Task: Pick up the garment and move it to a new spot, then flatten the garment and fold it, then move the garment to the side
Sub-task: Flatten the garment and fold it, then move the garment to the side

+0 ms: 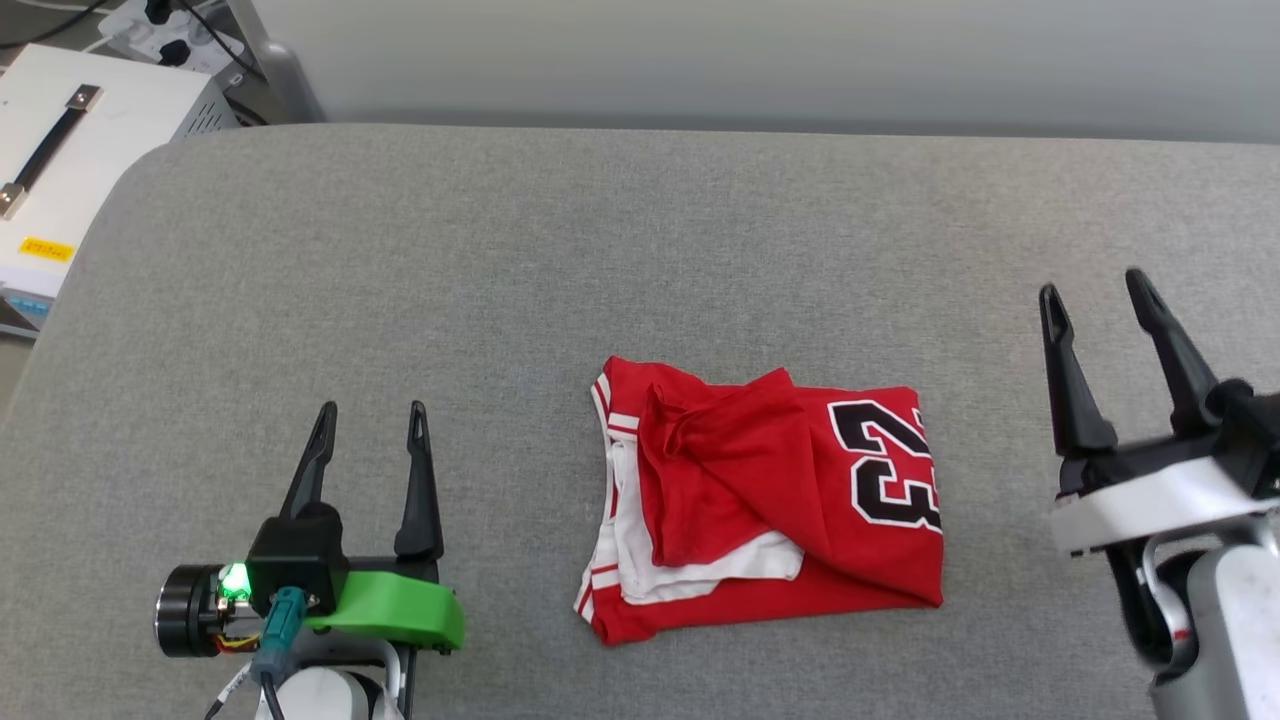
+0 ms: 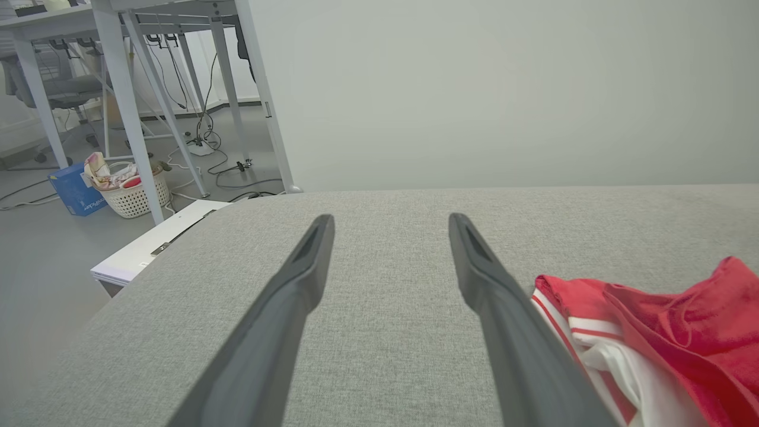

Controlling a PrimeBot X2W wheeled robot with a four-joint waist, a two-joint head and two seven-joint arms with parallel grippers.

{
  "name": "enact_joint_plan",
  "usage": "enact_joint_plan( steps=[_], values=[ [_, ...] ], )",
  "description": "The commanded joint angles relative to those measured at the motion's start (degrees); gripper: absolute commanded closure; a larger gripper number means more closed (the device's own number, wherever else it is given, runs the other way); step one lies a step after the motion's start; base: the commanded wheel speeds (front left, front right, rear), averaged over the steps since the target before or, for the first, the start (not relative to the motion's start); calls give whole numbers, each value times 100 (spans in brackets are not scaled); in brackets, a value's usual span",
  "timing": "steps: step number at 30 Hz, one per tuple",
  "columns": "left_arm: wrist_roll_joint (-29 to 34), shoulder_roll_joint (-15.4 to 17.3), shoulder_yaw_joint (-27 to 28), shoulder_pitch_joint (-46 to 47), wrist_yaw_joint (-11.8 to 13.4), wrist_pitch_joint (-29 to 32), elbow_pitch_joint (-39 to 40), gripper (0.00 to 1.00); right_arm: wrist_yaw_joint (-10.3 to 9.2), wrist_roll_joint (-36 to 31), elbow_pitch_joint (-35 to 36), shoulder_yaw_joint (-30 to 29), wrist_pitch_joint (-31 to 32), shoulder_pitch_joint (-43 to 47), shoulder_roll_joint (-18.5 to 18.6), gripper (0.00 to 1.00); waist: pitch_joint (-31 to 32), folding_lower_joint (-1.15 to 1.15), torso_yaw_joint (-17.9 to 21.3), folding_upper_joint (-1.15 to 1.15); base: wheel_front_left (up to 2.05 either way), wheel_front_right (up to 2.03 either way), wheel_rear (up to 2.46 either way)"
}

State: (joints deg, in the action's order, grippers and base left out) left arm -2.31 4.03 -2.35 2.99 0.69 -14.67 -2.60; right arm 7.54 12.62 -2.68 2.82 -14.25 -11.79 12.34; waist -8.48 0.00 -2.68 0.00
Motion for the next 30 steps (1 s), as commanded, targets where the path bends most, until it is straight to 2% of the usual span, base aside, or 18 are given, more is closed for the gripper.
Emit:
enact_joint_plan(
  steps=[1, 8, 15, 23, 30],
  values=[
    [30, 44, 12, -113, -29, -33, 25, 0, -5, -30, 14, -52, -42, 132, -88, 0, 56, 0, 41, 0, 0, 0, 0],
    [5, 50, -4, -235, -92, -33, 3, 0, -5, -50, -11, -233, -71, 765, -546, 0, 159, 0, 42, 0, 0, 0, 0],
    [-1, 38, -34, -259, -113, -33, -33, 0, -5, -103, 92, -280, -73, 1195, -736, 0, 206, 0, -12, 0, 0, 0, 0],
    [-6, 30, -31, -265, -122, -33, -68, 0, -5, -204, 109, -292, -74, 1268, -773, 0, 209, 0, -64, 0, 0, 0, 0],
    [-9, 16, -41, -201, -116, -33, -71, 0, -5, -214, 335, -491, -70, 606, -451, 0, 161, 0, -139, 0, 0, 0, 0]
  ],
)
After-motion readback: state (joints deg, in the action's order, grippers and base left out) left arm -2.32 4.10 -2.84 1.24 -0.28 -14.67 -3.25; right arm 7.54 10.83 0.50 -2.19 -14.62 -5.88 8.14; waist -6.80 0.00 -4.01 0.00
